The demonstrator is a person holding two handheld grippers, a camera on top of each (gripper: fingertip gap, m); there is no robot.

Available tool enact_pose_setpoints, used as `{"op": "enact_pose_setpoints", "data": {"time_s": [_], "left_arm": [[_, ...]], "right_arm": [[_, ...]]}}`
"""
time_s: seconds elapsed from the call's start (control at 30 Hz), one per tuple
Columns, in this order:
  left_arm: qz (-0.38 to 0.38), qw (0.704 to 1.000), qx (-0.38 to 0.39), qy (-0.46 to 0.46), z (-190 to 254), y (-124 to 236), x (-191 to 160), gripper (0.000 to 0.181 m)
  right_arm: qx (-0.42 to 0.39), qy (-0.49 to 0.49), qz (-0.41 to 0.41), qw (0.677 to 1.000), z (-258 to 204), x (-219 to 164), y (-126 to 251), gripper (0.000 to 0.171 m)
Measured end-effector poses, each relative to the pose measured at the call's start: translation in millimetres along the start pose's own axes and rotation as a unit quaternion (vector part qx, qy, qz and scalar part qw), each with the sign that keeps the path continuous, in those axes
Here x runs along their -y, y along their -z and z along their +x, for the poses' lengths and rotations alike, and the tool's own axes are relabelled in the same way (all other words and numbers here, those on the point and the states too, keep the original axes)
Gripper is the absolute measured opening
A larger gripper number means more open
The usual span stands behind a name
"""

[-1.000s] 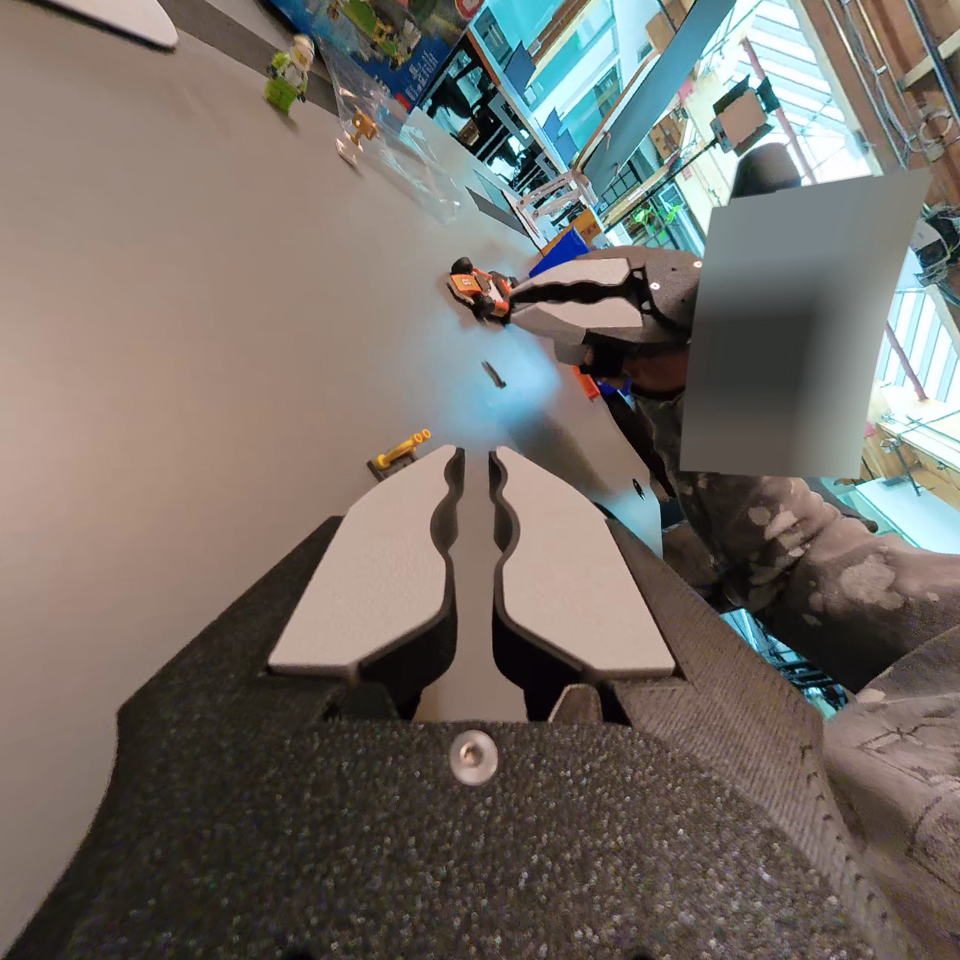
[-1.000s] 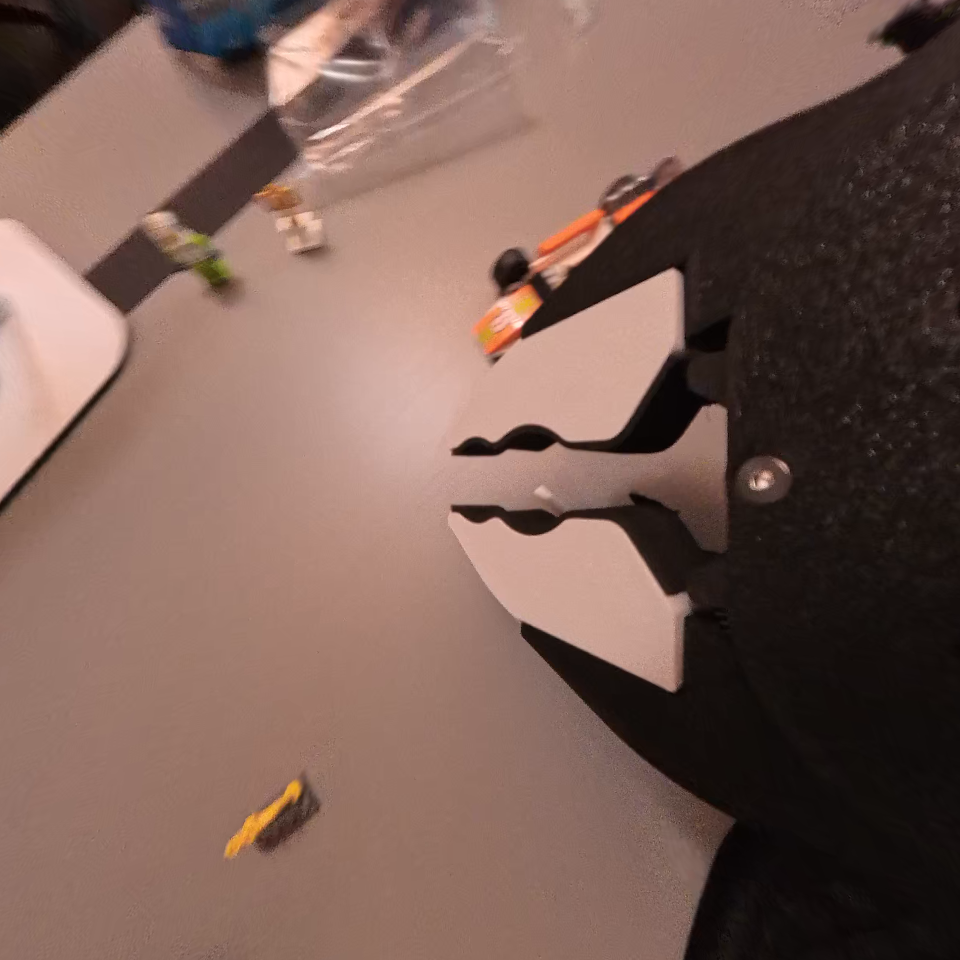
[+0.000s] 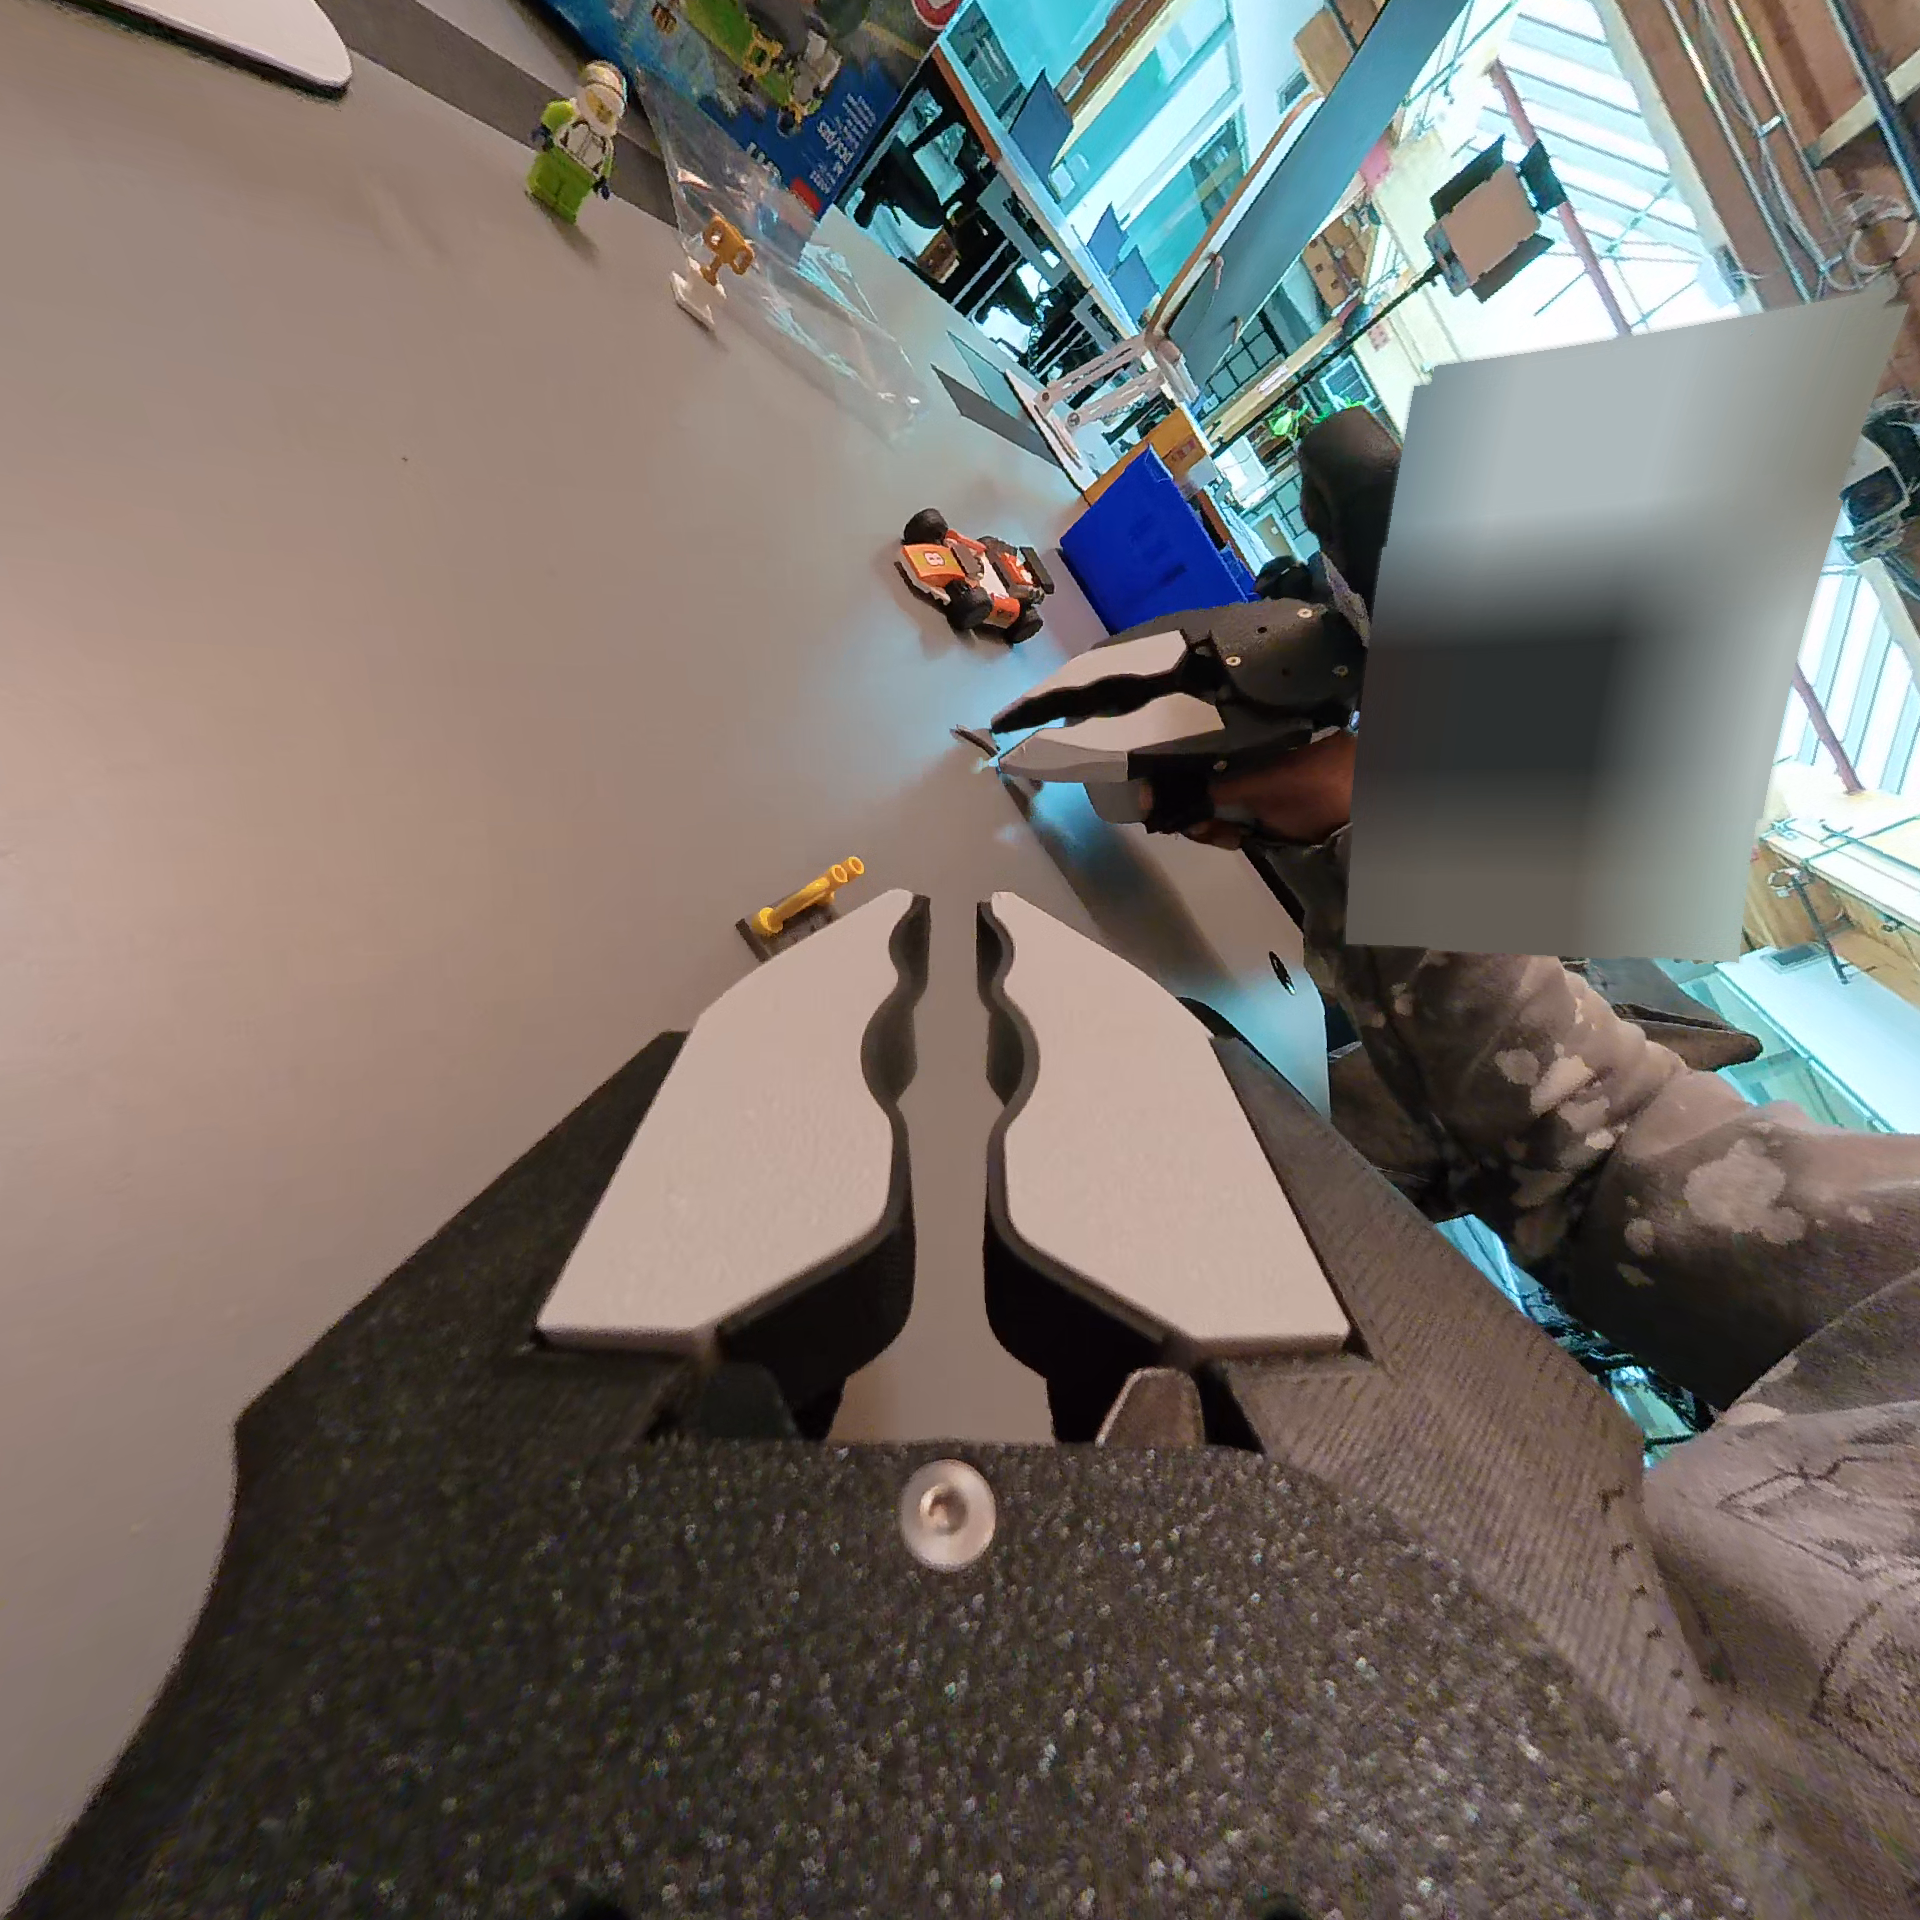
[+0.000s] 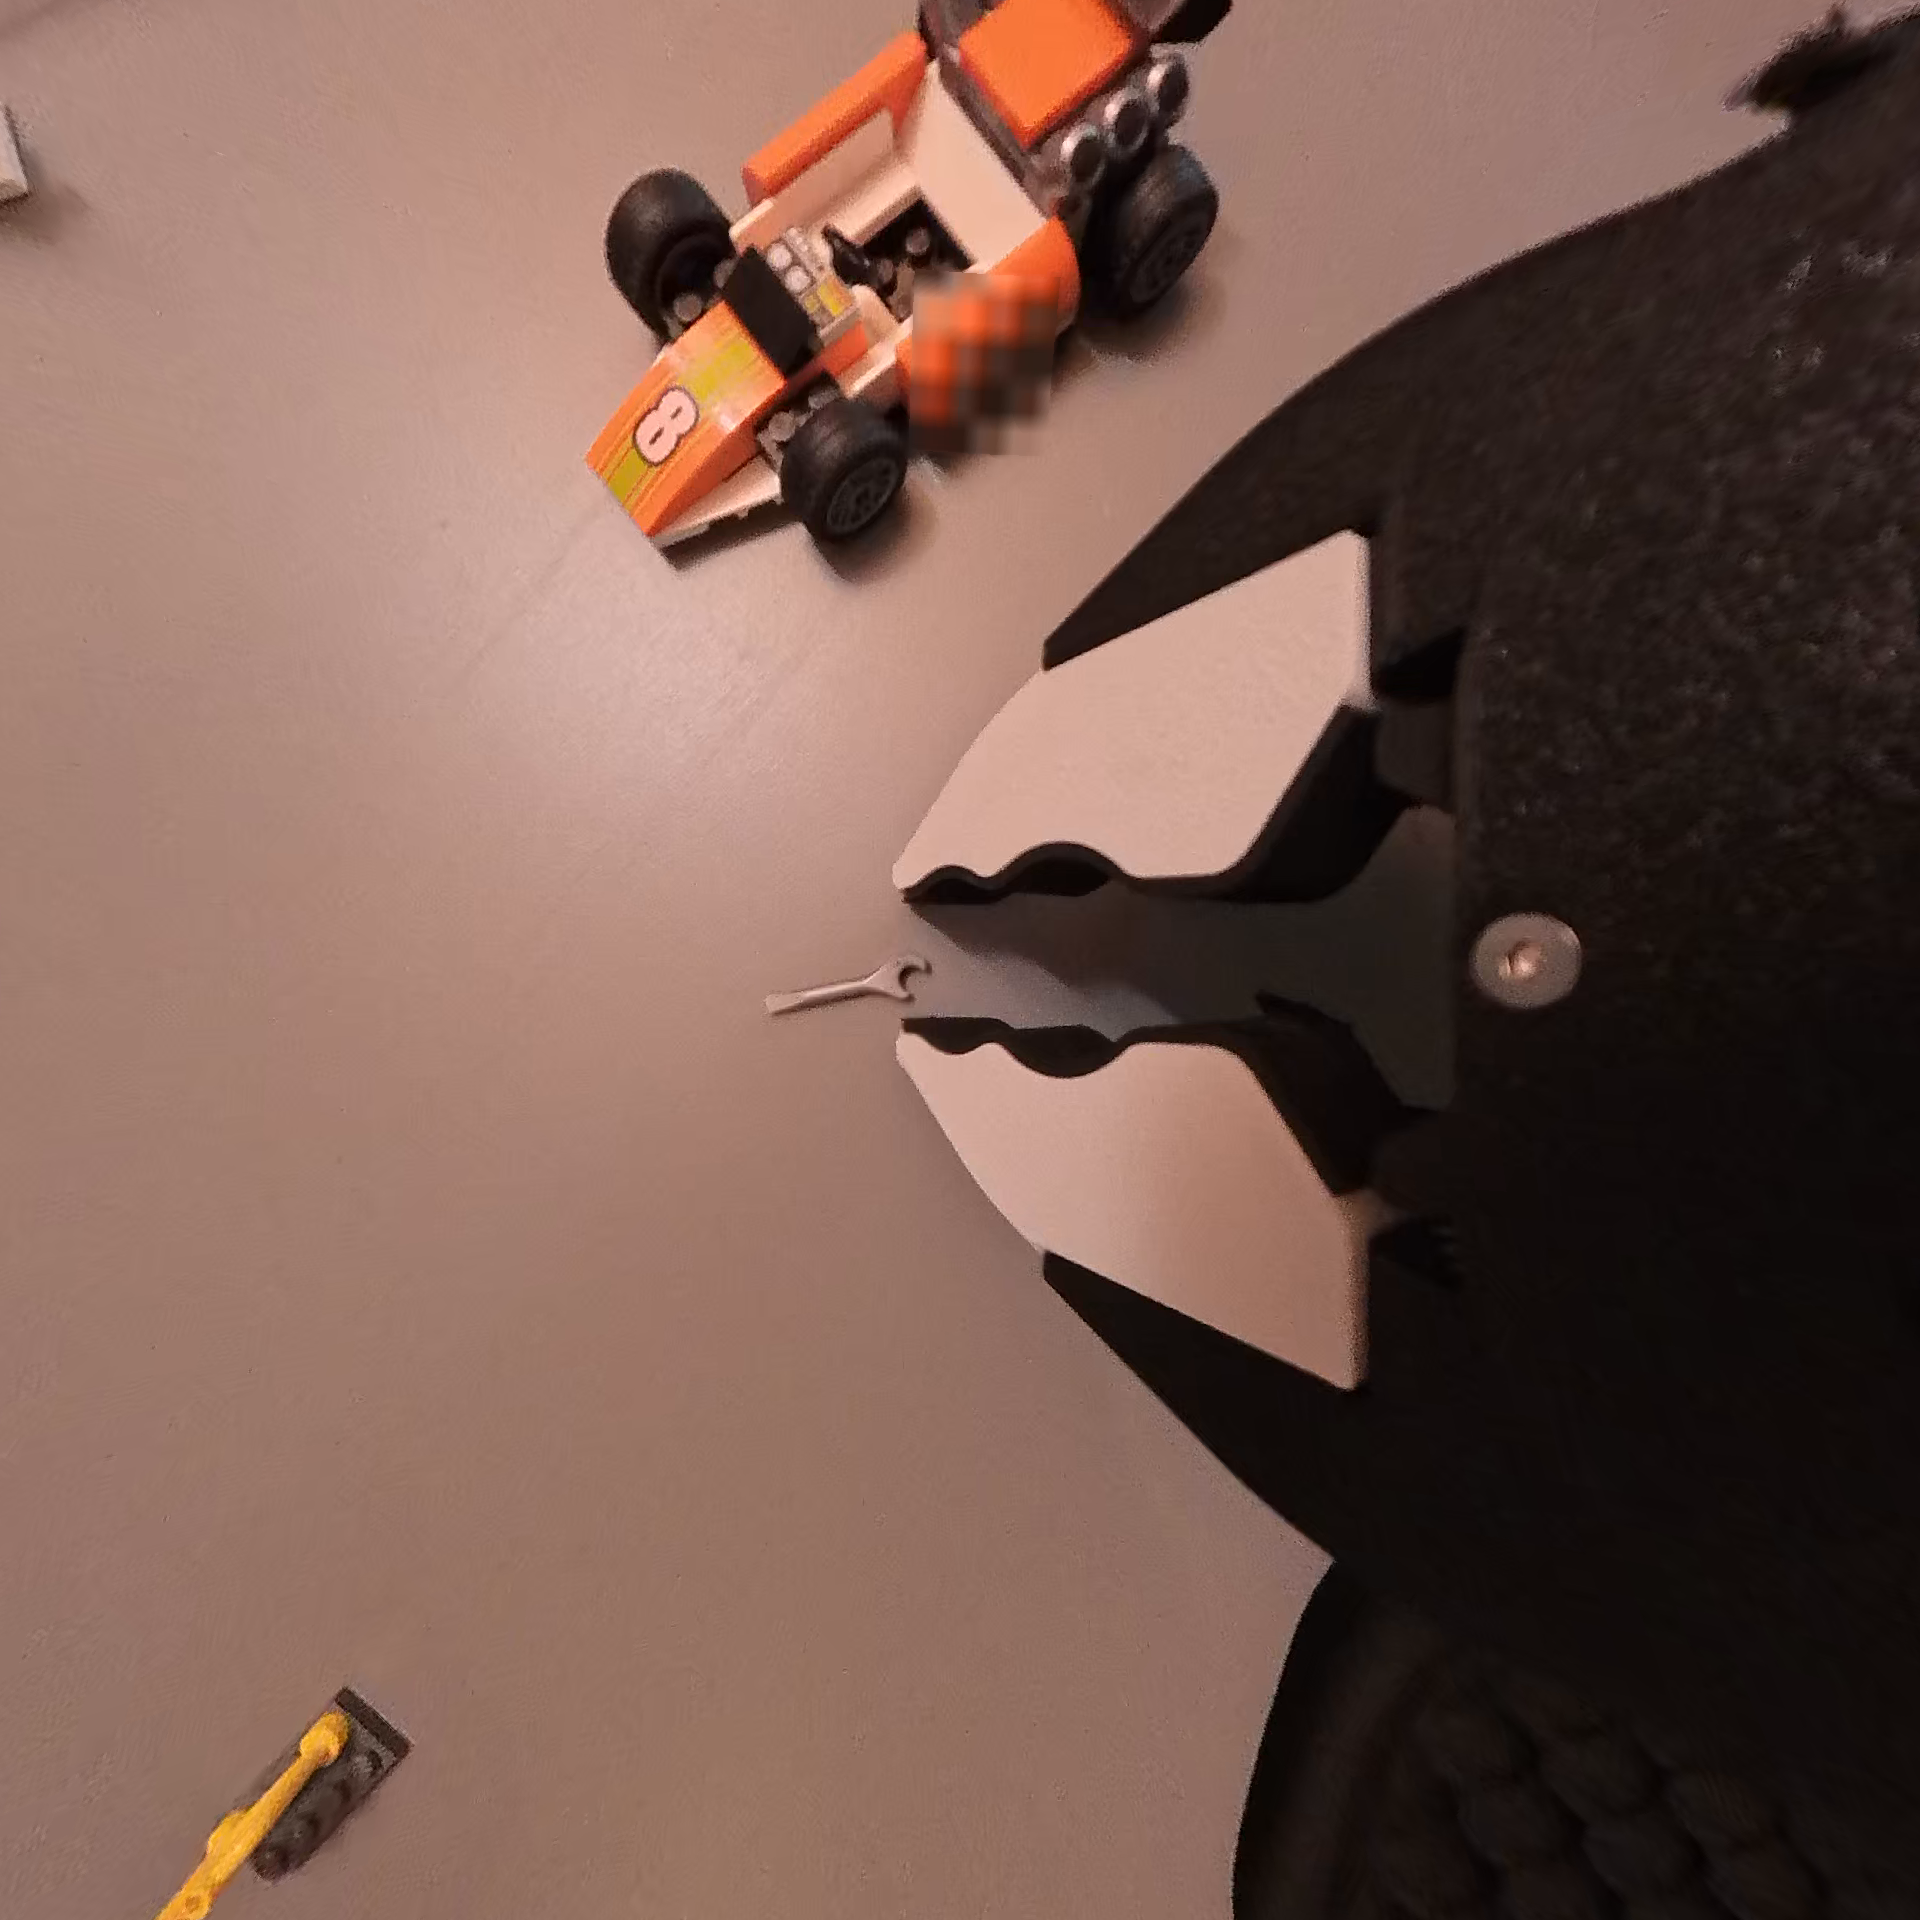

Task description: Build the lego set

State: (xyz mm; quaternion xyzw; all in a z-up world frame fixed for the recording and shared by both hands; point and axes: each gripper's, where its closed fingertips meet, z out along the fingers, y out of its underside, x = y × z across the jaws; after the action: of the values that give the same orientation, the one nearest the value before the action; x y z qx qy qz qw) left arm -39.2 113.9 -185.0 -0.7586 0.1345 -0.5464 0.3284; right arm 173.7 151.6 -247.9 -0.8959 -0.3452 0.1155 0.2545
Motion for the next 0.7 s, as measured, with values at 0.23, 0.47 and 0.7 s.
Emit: {"op": "enact_pose_setpoints", "data": {"time_s": [0.23, 0.47, 0.7], "left_arm": [[-0.003, 1.000, 0.002, 0.004, -3, -1, -1, 0.008], [-0.010, 1.000, 0.002, 0.000, -2, -3, -5, 0.008], [-0.023, 1.000, -0.003, -0.004, 3, -9, -12, 0.008]], "right_arm": [[0.023, 0.045, -0.004, 0.999, -4, 4, -3, 0.008], [0.031, 0.078, 0.024, 0.996, -5, 4, -3, 0.008], [0.053, 0.123, 0.078, 0.988, -43, 18, 13, 0.008]]}}
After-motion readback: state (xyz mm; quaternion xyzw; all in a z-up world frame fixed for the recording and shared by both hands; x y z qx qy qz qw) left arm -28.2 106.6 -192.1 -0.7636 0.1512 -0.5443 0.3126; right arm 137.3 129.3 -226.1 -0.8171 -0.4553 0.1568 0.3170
